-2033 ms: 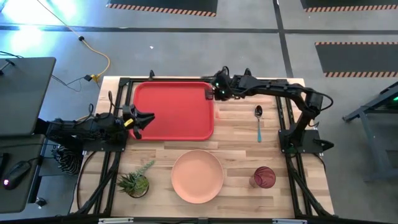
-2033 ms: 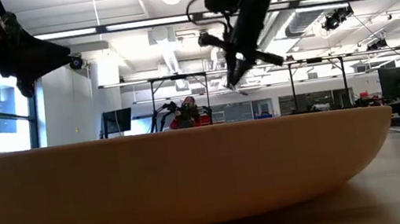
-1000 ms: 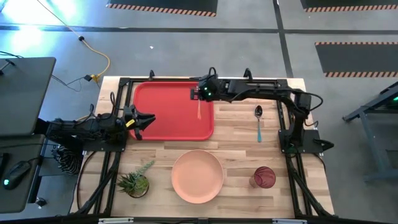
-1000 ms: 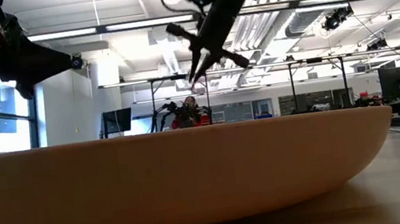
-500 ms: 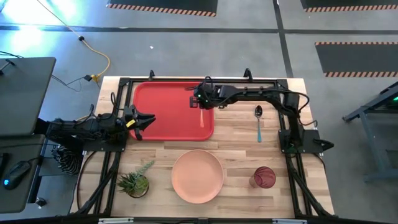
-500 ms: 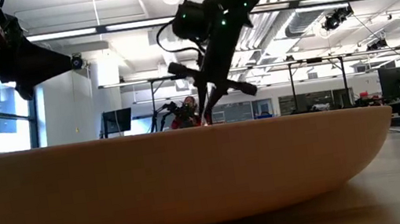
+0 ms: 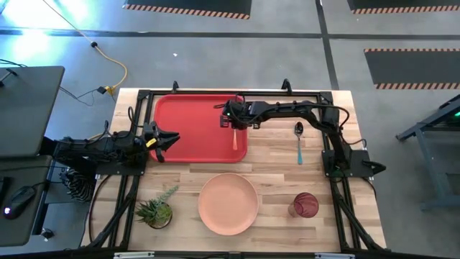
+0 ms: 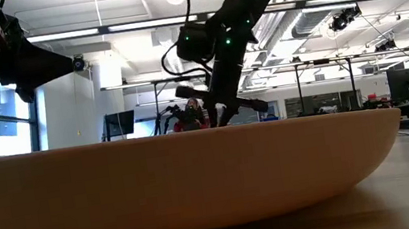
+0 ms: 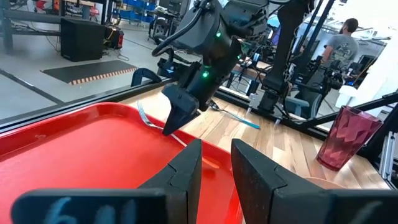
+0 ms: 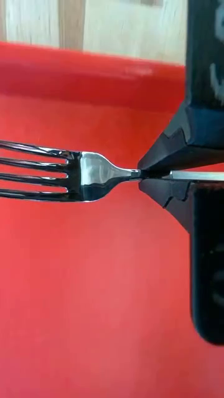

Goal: Pick and place plate/cup/fork/spoon on tray
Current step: Put the orange fork on the red serving tray

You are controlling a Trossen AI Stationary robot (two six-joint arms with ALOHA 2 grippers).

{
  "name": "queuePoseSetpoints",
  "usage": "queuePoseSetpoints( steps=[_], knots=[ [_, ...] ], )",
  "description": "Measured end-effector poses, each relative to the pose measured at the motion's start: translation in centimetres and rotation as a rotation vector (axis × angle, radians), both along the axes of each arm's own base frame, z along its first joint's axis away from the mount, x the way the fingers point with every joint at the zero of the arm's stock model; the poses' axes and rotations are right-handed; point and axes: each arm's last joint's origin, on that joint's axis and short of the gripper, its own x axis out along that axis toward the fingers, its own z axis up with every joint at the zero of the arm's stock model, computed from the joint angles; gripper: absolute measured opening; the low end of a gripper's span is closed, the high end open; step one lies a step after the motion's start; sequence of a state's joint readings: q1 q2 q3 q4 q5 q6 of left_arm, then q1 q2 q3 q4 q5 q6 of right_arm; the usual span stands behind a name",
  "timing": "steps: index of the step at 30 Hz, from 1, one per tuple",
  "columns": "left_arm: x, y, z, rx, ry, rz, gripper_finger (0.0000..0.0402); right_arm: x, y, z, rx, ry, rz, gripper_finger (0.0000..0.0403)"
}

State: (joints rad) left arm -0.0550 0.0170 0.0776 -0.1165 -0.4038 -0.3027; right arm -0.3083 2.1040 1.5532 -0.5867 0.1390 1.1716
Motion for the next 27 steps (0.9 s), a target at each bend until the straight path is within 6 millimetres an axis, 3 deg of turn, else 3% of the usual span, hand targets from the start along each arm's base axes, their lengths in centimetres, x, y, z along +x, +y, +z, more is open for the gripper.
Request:
queuePoseSetpoints(
  steps=[27],
  knots=[
    [0.0, 0.0, -0.2, -0.002, 0.021, 0.000, 0.0076, -0.1, -0.2, -1.7, 0.031, 0.060, -0.005, 0.0001]
  ],
)
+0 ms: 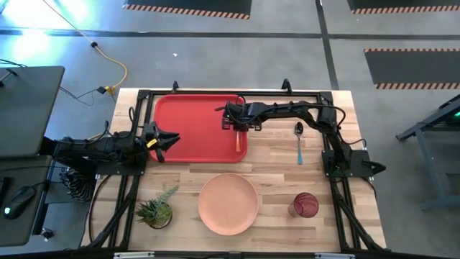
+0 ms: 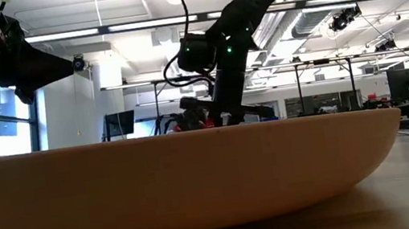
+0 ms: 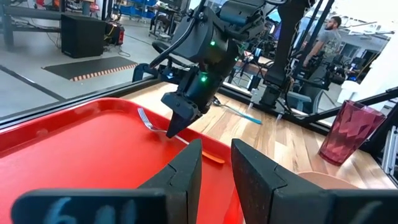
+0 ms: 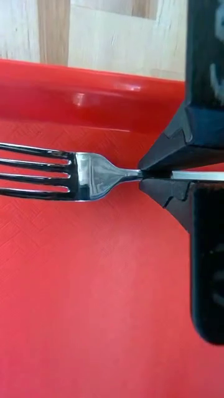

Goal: Pick and place plate/cup/fork/spoon on tray
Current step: Put the orange fork on the red serving tray, then move the red serving tray to the top center of the table

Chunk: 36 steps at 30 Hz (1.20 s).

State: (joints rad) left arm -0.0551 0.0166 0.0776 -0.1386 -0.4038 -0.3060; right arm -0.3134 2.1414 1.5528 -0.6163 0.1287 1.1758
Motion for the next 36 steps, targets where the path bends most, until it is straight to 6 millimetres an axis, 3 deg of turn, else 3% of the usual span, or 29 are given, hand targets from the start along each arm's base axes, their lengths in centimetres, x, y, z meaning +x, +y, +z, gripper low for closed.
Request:
queuePoseSetpoints(
  steps=[12, 21, 26, 36],
  knots=[
    [0.0, 0.0, 0.0, -0.004, 0.000, 0.001, 0.0076, 0.0, 0.0, 0.0, -0.006, 0.003, 0.003, 0.0034],
    [0.0, 0.0, 0.0, -0.005, 0.000, 0.001, 0.0076, 0.0, -0.1, 0.1, -0.024, 0.009, 0.006, 0.0036],
    [0.0, 0.0, 0.0, -0.005, -0.001, 0.001, 0.0076, -0.3, 0.0, 1.1, -0.042, -0.002, 0.018, 0.0036],
    [0.0, 0.0, 0.0, -0.005, -0.002, 0.001, 0.0076, -1.3, -0.1, 1.6, -0.052, 0.091, 0.025, 0.0036]
  ],
)
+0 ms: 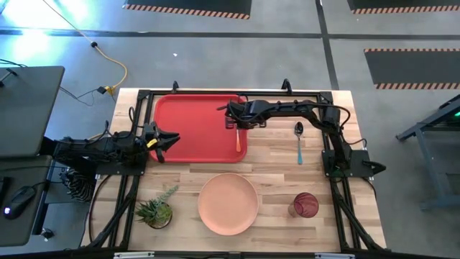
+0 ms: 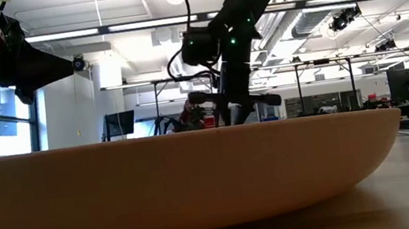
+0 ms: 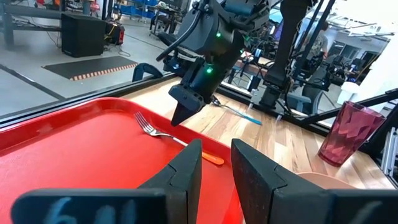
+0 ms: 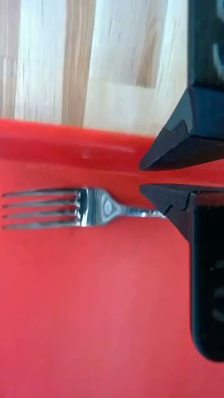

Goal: Pick and place plate/cup/fork/spoon on tray
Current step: Move the red serving tray to the top center of the table

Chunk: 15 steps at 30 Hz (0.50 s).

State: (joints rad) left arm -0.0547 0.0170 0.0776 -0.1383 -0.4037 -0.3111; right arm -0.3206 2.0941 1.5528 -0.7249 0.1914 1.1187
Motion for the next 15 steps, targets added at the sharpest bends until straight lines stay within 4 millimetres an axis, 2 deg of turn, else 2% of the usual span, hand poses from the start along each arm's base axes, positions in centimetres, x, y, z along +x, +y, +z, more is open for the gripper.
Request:
queuePoseSetpoints(
  steps=[15],
  knots=[
    [0.00, 0.00, 0.00, 0.000, 0.000, 0.000, 0.0076, -0.12, -0.57, 0.03, -0.017, 0.004, 0.020, 0.0036]
  ],
)
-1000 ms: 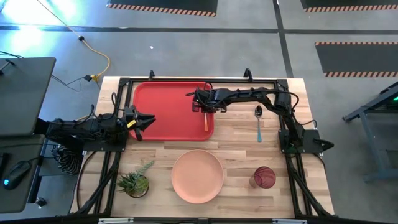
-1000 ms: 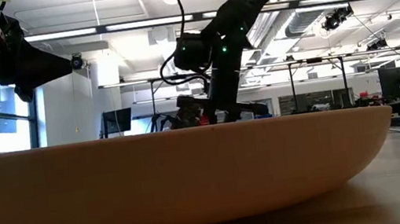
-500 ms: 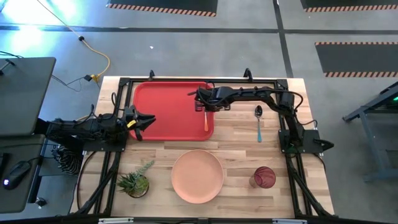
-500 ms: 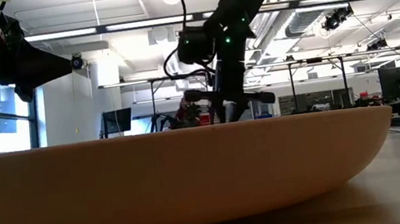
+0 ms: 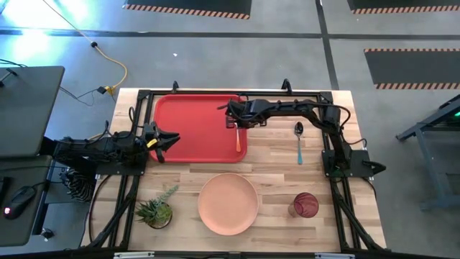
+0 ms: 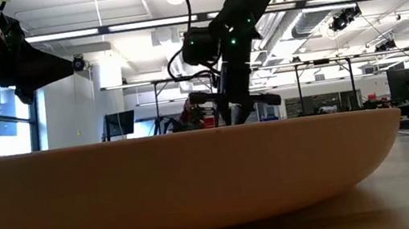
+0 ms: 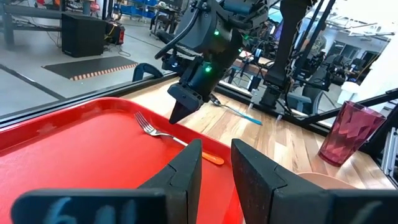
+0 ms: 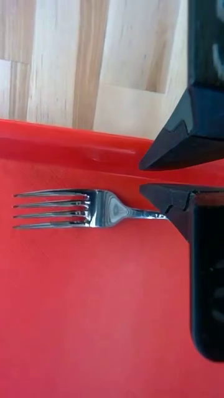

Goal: Pick and place plate/cup/fork/spoon on tray
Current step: Move the red serving tray to the top center of the table

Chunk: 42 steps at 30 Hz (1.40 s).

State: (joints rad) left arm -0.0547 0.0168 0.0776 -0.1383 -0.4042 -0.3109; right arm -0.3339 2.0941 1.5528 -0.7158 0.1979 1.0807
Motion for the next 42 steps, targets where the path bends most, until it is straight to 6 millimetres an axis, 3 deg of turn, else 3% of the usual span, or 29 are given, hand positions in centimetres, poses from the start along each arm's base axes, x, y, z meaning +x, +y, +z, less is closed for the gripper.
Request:
queuePoseSetpoints(
  steps=[18, 42],
  knots=[
    [0.0, 0.0, 0.0, 0.000, 0.000, 0.003, 0.0076, 0.0, -0.9, -0.9, 0.003, 0.009, 0.012, 0.0036],
    [0.0, 0.0, 0.0, 0.000, 0.000, 0.004, 0.0076, -1.9, -1.4, -1.3, 0.035, 0.164, -0.072, 0.0036]
  ],
)
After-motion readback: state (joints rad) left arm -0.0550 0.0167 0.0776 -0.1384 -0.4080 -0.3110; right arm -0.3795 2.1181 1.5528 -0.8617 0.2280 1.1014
